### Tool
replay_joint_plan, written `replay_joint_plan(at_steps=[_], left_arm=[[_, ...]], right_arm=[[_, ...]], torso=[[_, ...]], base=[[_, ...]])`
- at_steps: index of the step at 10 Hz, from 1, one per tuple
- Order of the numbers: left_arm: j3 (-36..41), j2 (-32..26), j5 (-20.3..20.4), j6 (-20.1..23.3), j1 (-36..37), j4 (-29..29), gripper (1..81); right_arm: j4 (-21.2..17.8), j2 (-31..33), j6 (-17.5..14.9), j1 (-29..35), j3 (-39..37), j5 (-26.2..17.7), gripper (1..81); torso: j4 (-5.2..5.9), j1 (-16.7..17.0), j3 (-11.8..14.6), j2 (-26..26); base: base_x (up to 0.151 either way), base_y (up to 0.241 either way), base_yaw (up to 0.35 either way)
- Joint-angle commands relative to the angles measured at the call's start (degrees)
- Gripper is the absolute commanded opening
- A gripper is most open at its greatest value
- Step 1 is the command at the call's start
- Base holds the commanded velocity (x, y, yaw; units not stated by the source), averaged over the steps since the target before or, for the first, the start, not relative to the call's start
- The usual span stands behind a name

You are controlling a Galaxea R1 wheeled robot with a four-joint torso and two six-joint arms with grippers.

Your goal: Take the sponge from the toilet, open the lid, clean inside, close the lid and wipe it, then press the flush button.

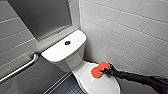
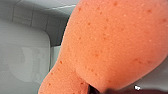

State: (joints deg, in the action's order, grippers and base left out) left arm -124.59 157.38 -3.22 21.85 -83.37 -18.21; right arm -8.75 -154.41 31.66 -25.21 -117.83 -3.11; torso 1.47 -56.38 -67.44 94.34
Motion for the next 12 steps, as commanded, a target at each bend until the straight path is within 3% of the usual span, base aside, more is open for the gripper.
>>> replay_joint_plan(at_steps=[1, 8, 12], left_arm=[[0.92, -0.75, -5.75, 0.22, -1.32, 0.20, 81.1], [1.19, -0.66, -5.66, 0.30, -1.32, 0.37, 81.1], [1.36, -0.66, -5.66, 0.65, -1.32, 0.37, 81.1]], right_arm=[[-0.65, 10.31, 2.35, 3.63, 12.28, 0.56, 1.0], [-0.56, 25.79, 2.53, -11.48, 24.94, 9.35, 1.0], [-0.39, 36.16, 2.18, -22.29, 33.38, 19.10, 1.0]], torso=[[0.00, 0.00, 0.00, 0.00], [0.00, 0.00, 0.00, 0.00], [0.00, 0.00, 0.00, 0.00]], base=[[0.000, 0.000, 0.000], [0.000, 0.000, 0.000], [0.000, 0.000, 0.000]])
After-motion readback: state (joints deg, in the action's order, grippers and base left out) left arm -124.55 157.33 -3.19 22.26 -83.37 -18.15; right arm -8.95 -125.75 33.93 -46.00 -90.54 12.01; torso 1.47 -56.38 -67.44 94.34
